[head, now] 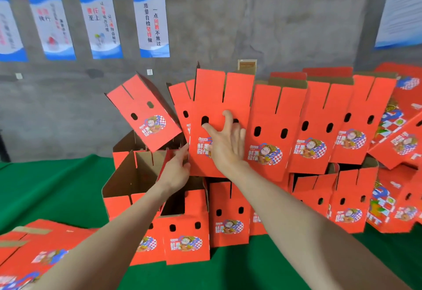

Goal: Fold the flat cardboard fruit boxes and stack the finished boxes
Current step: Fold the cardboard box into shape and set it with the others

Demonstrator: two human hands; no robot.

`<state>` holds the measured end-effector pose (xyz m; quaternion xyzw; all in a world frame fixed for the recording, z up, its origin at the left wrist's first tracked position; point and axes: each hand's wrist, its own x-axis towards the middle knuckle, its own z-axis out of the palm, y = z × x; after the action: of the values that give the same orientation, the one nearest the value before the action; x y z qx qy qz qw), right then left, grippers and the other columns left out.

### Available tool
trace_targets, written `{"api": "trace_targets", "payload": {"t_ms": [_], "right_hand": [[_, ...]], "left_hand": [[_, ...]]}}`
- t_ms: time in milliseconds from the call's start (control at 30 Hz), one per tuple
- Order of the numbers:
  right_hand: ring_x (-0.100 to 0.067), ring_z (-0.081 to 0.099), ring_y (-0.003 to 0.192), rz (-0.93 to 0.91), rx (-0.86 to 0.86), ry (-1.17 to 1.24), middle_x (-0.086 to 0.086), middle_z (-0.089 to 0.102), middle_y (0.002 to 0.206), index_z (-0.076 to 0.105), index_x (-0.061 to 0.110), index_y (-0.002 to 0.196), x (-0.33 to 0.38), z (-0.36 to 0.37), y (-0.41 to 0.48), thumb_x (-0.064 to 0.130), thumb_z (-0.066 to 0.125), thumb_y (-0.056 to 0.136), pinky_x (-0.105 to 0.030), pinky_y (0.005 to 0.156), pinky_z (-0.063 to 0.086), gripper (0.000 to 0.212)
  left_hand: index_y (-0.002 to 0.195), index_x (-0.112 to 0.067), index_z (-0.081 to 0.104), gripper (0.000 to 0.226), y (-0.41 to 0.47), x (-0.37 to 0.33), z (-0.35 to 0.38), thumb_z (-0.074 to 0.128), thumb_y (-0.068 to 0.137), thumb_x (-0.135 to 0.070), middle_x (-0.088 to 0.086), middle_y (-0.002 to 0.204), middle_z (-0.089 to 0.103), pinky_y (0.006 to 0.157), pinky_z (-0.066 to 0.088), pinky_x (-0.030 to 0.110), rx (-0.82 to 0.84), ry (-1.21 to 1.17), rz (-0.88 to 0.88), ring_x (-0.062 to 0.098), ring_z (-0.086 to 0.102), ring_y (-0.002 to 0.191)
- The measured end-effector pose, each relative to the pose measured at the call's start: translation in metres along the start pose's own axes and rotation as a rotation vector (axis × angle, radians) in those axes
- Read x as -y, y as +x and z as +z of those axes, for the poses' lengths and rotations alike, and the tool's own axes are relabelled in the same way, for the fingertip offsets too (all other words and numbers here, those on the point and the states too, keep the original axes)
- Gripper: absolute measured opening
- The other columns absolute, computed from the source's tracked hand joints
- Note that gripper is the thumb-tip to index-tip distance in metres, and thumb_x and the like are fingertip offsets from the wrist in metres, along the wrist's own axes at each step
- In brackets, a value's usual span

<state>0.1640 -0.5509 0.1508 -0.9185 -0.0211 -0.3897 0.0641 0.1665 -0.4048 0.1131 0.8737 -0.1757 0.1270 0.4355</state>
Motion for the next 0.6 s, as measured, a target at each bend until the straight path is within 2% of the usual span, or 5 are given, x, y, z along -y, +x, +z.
{"api": "trace_targets", "payload": {"t_ms": [100,200,367,500,600], "right_hand": [[-0.038,0.03,0.128,0.008,0.072,-0.046,-0.011,0.007,0.155,0.036,0.044,0.138,-0.002,0.019,0.006,0.015,0.06,0.088,-0.045,0.104,0.025,0.062],[-0.044,0.002,0.143,0.027,0.054,-0.031,-0.014,-0.002,0.159,0.025,0.038,0.147,0.004,0.038,-0.004,0.016,0.059,0.085,-0.056,0.113,0.006,0.074],[-0.041,-0.038,0.134,-0.268,0.059,-0.011,-0.003,-0.04,0.15,0.011,0.041,0.15,0.02,0.057,-0.015,0.012,0.057,0.082,-0.059,0.103,-0.027,0.087],[-0.047,-0.044,0.127,-0.162,0.27,-0.095,0.002,-0.055,0.137,0.013,0.045,0.149,0.02,0.057,-0.005,0.014,0.054,0.083,-0.07,0.102,-0.017,0.084],[-0.051,-0.037,0.131,-0.125,0.306,-0.054,-0.003,-0.051,0.142,0.012,0.044,0.149,0.028,0.051,-0.01,0.015,0.055,0.085,-0.07,0.105,-0.011,0.082]], "left_hand": [[0.15,-0.024,0.022,0.064,-0.002,0.011,0.003,0.034,0.095,0.005,-0.001,0.147,0.038,0.102,0.032,0.018,-0.046,-0.057,-0.014,0.016,0.042,0.129],[0.149,-0.024,0.024,0.069,-0.003,0.02,0.003,0.029,0.091,0.012,-0.013,0.143,0.033,0.099,0.029,0.009,0.017,-0.092,0.004,0.017,0.039,0.133],[0.149,-0.021,0.026,0.069,-0.003,0.025,0.003,0.038,0.09,0.013,-0.008,0.15,0.029,0.108,0.023,0.018,0.085,-0.044,0.032,0.017,0.03,0.139],[0.15,-0.018,0.025,0.065,-0.013,0.039,-0.006,0.047,0.092,0.003,0.0,0.157,0.021,0.112,0.01,0.017,0.067,0.103,0.007,0.013,0.016,0.145],[0.148,-0.015,0.029,0.064,-0.028,0.056,-0.03,0.055,0.091,-0.004,0.006,0.156,0.025,0.114,0.015,0.023,-0.027,0.183,-0.072,0.017,0.021,0.144]]}}
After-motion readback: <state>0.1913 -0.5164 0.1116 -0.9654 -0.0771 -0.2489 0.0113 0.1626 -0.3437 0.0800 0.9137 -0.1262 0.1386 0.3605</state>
